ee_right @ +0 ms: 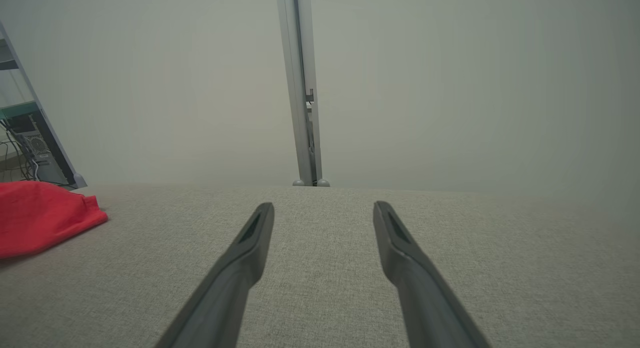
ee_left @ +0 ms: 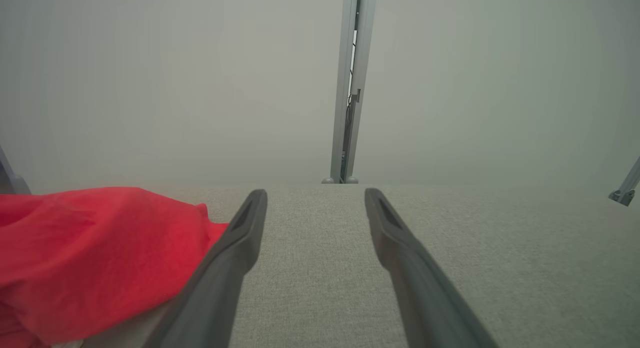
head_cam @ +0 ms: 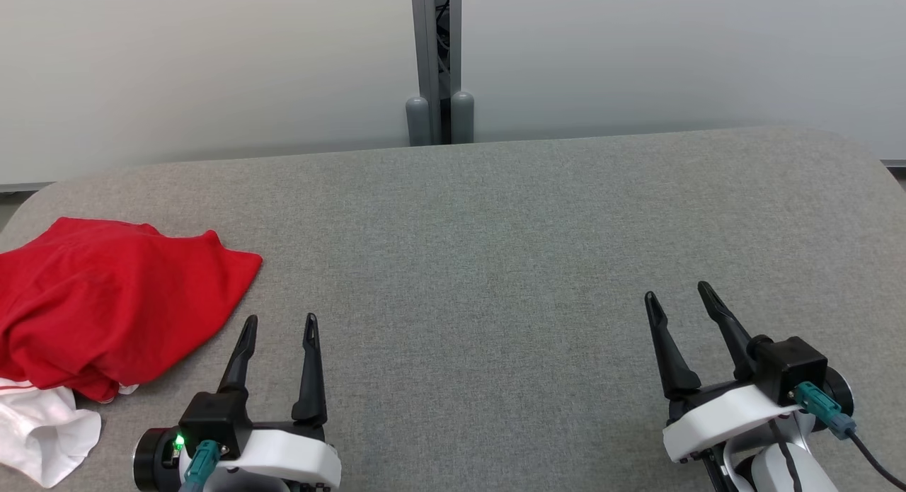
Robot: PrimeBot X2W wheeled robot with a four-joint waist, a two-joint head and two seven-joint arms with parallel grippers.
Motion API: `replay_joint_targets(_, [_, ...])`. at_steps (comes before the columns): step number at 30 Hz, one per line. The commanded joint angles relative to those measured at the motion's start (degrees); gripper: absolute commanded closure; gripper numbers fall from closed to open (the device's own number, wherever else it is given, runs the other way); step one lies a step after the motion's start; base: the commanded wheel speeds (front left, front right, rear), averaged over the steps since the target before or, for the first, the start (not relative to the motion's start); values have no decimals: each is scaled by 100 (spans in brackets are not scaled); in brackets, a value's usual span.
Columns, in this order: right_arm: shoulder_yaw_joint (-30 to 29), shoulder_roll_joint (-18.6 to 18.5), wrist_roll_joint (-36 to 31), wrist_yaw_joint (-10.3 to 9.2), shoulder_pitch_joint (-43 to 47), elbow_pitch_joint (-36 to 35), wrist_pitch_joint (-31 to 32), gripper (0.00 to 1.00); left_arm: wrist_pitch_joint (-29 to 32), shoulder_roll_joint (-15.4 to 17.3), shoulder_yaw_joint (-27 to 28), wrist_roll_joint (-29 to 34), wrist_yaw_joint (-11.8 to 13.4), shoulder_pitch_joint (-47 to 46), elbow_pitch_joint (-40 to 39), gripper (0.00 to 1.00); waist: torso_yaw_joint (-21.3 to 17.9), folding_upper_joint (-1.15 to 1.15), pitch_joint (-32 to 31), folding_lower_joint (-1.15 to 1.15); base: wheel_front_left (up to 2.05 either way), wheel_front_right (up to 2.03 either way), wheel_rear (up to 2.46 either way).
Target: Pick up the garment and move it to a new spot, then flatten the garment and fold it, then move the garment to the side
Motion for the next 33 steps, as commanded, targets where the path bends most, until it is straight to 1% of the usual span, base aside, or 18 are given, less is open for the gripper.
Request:
replay_joint_targets(1, [0, -56, 2, 13, -56, 20, -38, 0, -24, 25, -7, -35, -19, -10, 45, 0, 2, 0, -5, 0, 0, 0, 0])
replay_joint_targets(6, [6, -56, 69, 13, -58, 49, -38, 0, -23, 24, -39, -55, -88, -23, 114, 0, 6, 0, -13, 0, 0, 0, 0])
replay_joint_targets(13, [-4, -56, 89, 13, -55, 84, -38, 0, -23, 24, -44, -107, -101, -46, 153, 0, 23, 0, -17, 0, 0, 0, 0])
replay_joint_targets(18, [40, -54, 162, 13, -1, 48, -37, 0, -23, 26, -70, -192, -114, -93, 133, 0, 161, 0, -9, 0, 0, 0, 0])
replay_joint_targets(22, [99, -51, 217, 13, 37, -16, -37, 0, -24, 26, -44, -188, -100, -57, 110, 0, 405, 0, -16, 0, 0, 0, 0])
replay_joint_targets(25, [238, -51, 281, 12, 92, -64, -37, 0, -23, 25, -3, -240, -92, -28, 56, 0, 673, 0, -35, 0, 0, 0, 0])
replay_joint_targets(33, [538, -47, 465, 13, 182, -119, -36, 0, -23, 25, 77, -219, -101, 134, 4, 0, 1588, 0, -102, 0, 0, 0, 0])
